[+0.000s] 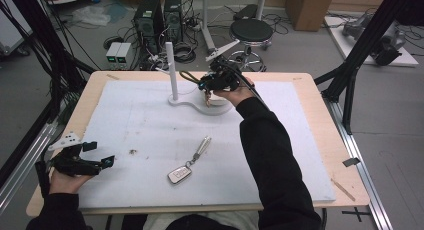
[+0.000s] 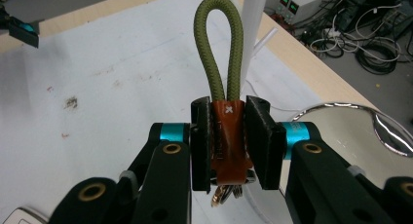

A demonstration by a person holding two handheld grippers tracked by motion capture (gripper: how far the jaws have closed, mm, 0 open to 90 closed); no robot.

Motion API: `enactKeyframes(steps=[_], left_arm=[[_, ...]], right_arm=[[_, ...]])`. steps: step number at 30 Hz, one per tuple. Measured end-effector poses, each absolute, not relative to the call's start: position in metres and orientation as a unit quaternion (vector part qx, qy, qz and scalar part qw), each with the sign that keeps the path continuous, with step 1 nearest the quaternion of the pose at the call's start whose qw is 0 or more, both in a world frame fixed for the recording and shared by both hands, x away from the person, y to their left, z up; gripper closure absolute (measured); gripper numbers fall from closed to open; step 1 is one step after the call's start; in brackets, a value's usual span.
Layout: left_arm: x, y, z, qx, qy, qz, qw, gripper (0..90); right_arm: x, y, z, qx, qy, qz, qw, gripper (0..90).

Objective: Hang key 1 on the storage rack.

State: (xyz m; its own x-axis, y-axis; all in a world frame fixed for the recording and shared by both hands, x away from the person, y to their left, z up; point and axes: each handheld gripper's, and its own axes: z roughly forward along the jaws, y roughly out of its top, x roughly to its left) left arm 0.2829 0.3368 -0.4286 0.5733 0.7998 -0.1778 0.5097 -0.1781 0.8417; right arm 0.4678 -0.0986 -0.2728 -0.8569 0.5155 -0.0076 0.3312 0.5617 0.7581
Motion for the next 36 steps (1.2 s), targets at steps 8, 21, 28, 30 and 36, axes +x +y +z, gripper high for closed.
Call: enactKeyframes(steps=[8, 21, 28, 30, 36], left_arm=[[0.282, 0.338, -0.428, 0.750, 0.436, 0.156, 0.473, 1.7], [0.282, 0.338, -0.428, 0.748, 0.436, 0.157, 0.475, 1.7], [0.283, 0.337, -0.428, 0.753, 0.433, 0.156, 0.472, 1.7], [0.283, 0.337, -0.428, 0.751, 0.433, 0.156, 0.473, 1.7], [0.282, 0.338, -0.428, 0.750, 0.433, 0.157, 0.475, 1.7]], right_arm=[[0.470, -0.087, -0.261, 0.230, 0.880, 0.396, 0.122, 72.7], [0.473, -0.065, -0.235, 0.209, 0.882, 0.400, 0.136, 72.7], [0.478, -0.050, -0.230, 0.204, 0.885, 0.391, 0.151, 72.5], [0.478, -0.044, -0.229, 0.203, 0.887, 0.382, 0.163, 72.5], [0.486, -0.031, -0.235, 0.207, 0.892, 0.367, 0.164, 72.5]])
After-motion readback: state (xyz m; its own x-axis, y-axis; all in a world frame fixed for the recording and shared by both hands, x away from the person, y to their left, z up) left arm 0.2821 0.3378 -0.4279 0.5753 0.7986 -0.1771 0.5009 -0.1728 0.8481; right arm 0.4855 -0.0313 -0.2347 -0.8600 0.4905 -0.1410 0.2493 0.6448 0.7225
